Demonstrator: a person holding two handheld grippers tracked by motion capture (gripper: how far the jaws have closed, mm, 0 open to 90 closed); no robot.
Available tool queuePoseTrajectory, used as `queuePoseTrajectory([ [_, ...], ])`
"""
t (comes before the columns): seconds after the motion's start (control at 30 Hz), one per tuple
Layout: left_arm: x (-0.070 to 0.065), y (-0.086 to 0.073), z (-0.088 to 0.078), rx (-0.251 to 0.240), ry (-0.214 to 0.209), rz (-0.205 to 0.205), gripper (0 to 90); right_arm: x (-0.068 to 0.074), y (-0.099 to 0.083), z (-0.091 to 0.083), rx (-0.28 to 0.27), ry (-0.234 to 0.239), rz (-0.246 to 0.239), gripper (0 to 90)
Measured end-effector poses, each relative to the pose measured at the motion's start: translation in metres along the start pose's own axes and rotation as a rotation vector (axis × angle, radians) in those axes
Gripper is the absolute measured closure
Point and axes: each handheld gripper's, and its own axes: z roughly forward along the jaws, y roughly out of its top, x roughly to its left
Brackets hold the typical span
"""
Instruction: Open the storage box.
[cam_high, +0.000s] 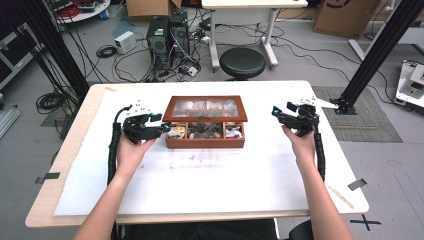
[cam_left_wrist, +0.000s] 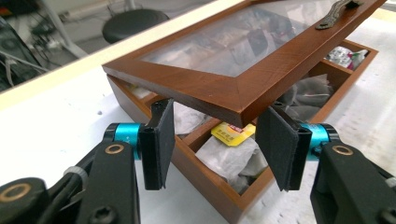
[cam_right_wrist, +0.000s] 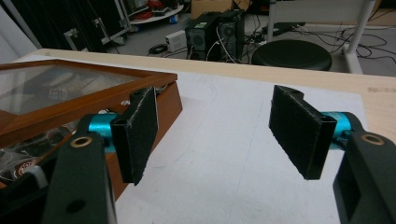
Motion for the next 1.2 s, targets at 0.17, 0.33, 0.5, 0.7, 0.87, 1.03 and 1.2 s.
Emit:
queuePoseTrajectory([
  [0.17, 0.004, 0.007, -0.002, -0.020, -0.012, -0.004, 49.5, -0.001, 0.000, 0.000, 0.002, 0.001, 0.005, 33.1],
  [0.33, 0.006, 0.016, -0.003, 0.010, -0.025, 0.016, 49.2, -0.001, 0.000, 0.000, 0.005, -0.001, 0.008, 33.1],
  [0.5, 0.011, 0.025, -0.004, -0.010, -0.037, 0.005, 49.0, 0.000, 0.000, 0.000, 0.000, 0.003, 0.006, 33.1],
  [0.7, 0.017, 0.037, -0.005, -0.016, -0.040, 0.006, 47.7, 0.000, 0.001, 0.001, 0.001, -0.003, 0.004, 33.0],
  [0.87, 0.022, 0.046, -0.004, -0.028, -0.048, -0.007, 47.7, 0.000, 0.002, 0.000, 0.000, -0.004, 0.009, 33.0],
  [1.03, 0.026, 0.051, -0.002, -0.045, -0.051, -0.011, 47.9, -0.001, 0.002, -0.001, -0.004, -0.005, 0.012, 32.9],
  [1.2, 0.029, 0.063, 0.000, -0.048, -0.052, -0.007, 48.0, -0.001, 0.003, -0.001, -0.005, -0.002, 0.009, 32.9],
])
